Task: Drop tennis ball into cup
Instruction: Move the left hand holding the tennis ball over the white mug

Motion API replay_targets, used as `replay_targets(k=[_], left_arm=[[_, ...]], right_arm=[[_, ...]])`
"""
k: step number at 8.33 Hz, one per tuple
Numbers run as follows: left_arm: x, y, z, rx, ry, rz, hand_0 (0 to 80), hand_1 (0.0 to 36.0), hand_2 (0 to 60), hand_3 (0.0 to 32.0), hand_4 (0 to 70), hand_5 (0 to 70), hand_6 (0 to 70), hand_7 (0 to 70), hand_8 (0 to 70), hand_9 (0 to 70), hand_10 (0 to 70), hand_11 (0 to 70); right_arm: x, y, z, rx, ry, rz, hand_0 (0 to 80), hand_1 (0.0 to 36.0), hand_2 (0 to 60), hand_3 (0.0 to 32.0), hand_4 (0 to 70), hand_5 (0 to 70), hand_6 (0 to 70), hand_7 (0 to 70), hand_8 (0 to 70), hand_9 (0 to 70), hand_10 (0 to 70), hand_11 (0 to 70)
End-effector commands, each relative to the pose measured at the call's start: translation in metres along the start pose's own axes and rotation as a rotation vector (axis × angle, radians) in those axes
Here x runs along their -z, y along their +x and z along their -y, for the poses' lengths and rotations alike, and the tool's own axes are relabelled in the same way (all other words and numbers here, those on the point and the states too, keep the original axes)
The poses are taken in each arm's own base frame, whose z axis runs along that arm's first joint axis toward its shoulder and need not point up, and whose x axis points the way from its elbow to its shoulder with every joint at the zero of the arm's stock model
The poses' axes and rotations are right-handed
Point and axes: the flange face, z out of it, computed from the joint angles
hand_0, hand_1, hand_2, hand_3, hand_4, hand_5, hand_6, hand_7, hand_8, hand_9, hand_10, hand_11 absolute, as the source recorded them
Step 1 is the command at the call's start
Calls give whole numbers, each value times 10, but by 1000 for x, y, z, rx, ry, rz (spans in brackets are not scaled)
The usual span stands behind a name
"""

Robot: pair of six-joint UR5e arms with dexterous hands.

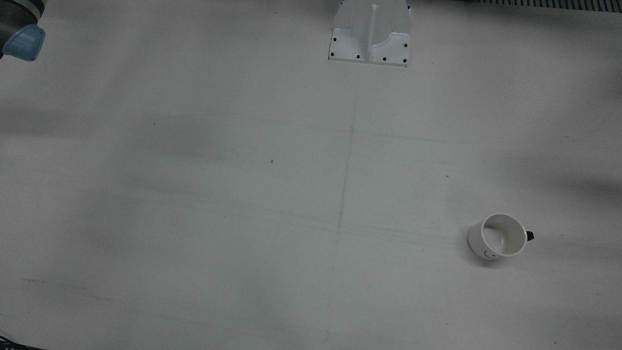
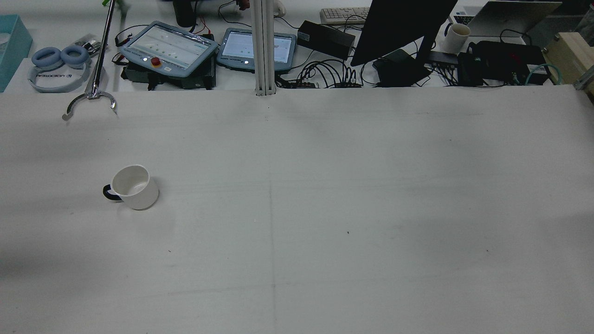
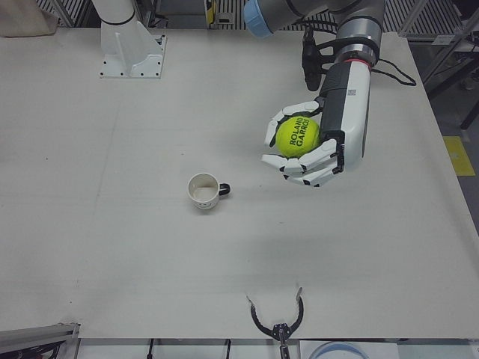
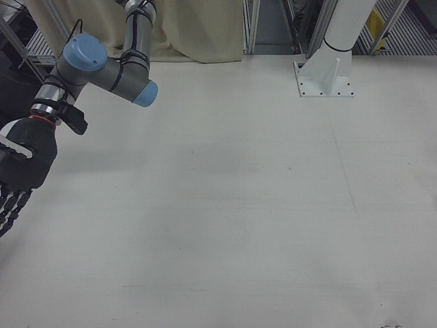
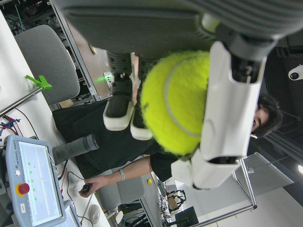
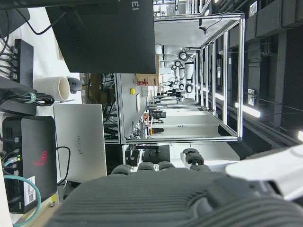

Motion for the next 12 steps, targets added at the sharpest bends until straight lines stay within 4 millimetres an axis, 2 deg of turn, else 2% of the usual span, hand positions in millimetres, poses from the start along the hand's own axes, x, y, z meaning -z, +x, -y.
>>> replay_targets(k=[1,2,3,4,5,7,9,10,11,12], left_arm=[[-9,-88,-63,28,-136,171,607,234,302,0,532,220,700,700,581,700,432,616],[-12,-132,-85,43,-168,240,593,221,329,0,520,240,700,700,582,700,430,613],[-11,-166,-99,58,-181,272,581,210,348,0,514,253,700,700,583,700,430,613],[-10,-182,-105,63,-183,284,574,200,355,0,510,259,700,700,582,700,429,611],[-10,-188,-106,56,-181,285,567,210,347,0,494,228,700,700,569,700,427,607],[-9,-206,-108,52,-182,290,566,188,266,0,481,225,700,700,569,700,433,616],[-17,-219,-90,47,-170,294,549,184,299,0,457,221,700,700,561,700,424,602],[-19,-223,-83,46,-168,295,544,185,286,0,449,204,700,700,546,700,420,596],[-19,-225,-83,45,-169,296,539,175,300,0,443,225,700,700,545,700,417,592],[-20,-226,-80,44,-164,297,546,182,252,0,439,196,700,700,541,700,418,593]], right_arm=[[0,0,0,0,0,0,0,0,0,0,0,0,0,0,0,0,0,0],[0,1,0,0,1,-1,0,0,0,0,0,0,0,0,0,0,0,0],[0,0,0,0,0,0,0,0,0,0,0,0,0,0,0,0,0,0],[0,1,0,0,1,-1,0,0,0,0,0,0,0,0,0,0,0,0],[0,0,0,0,0,0,0,0,0,0,0,0,0,0,0,0,0,0],[0,0,0,0,0,0,0,0,0,0,0,0,0,0,0,0,0,0],[0,1,0,0,1,-1,0,0,0,0,0,0,0,0,0,0,0,0],[0,0,0,0,0,0,0,0,0,0,0,0,0,0,0,0,0,0],[0,0,0,0,0,0,0,0,0,0,0,0,0,0,0,0,0,0],[0,0,0,0,0,0,0,0,0,0,0,0,0,0,0,0,0,0]])
